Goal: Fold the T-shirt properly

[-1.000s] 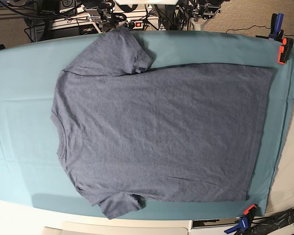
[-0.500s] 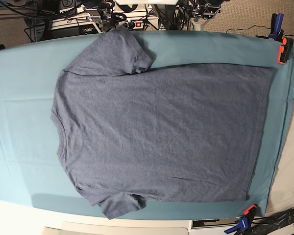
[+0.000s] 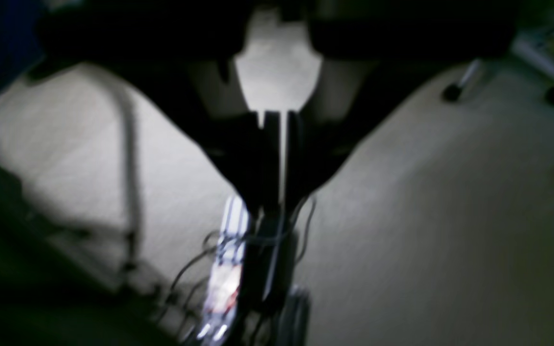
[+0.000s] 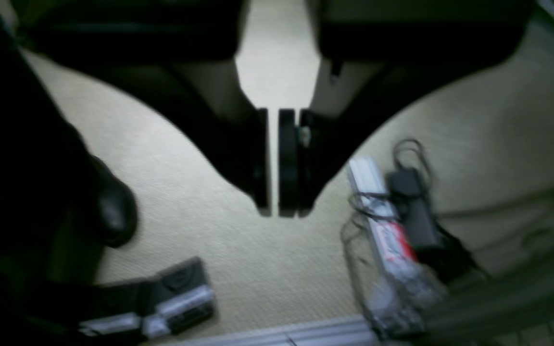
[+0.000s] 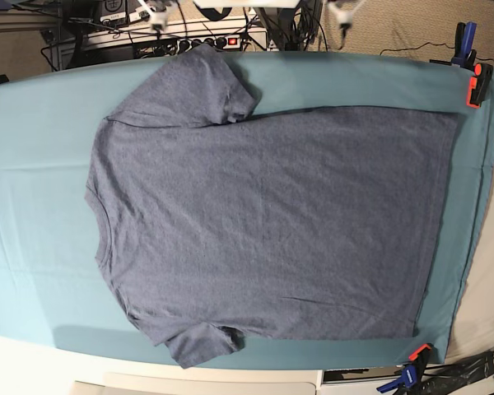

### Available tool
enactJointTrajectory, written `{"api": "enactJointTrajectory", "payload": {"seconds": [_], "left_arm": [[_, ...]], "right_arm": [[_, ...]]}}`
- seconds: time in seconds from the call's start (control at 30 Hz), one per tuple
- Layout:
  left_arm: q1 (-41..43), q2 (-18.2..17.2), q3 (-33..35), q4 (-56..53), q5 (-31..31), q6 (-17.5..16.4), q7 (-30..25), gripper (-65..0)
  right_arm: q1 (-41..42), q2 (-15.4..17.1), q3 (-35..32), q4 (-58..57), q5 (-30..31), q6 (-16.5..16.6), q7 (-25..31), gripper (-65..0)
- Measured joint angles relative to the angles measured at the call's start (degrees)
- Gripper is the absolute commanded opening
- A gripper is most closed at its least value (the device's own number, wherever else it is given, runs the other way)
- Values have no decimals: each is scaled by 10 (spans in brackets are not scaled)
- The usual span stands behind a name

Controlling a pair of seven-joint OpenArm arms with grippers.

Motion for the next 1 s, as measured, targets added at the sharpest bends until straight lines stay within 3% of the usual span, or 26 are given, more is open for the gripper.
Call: {"api": "enactJointTrajectory", "payload": {"seconds": [0.13, 0.33, 0.47, 0.63, 0.83, 1.0], "left_arm": [[104, -46, 1, 130, -9, -21, 62, -621], [233, -151, 3, 395, -9, -33, 50, -621], [331, -223, -17, 547, 28, -23, 92, -621], [411, -265, -68, 706, 29, -29, 123, -621], [471, -293, -128, 830, 28, -49, 151, -621], [485, -315, -162, 918, 29, -73, 208, -621]], "right_arm": [[-77, 43, -1, 106, -1, 11, -21, -611], [-195, 124, -1, 296, -1, 13, -34, -611], [-277, 183, 0, 427, -5, -16, -57, -611], [-375, 214, 0, 576, -60, -92, -80, -611], [-457, 230, -4, 699, -122, -108, -91, -611], [-476, 252, -1, 754, -206, -148, -118, -611]]}}
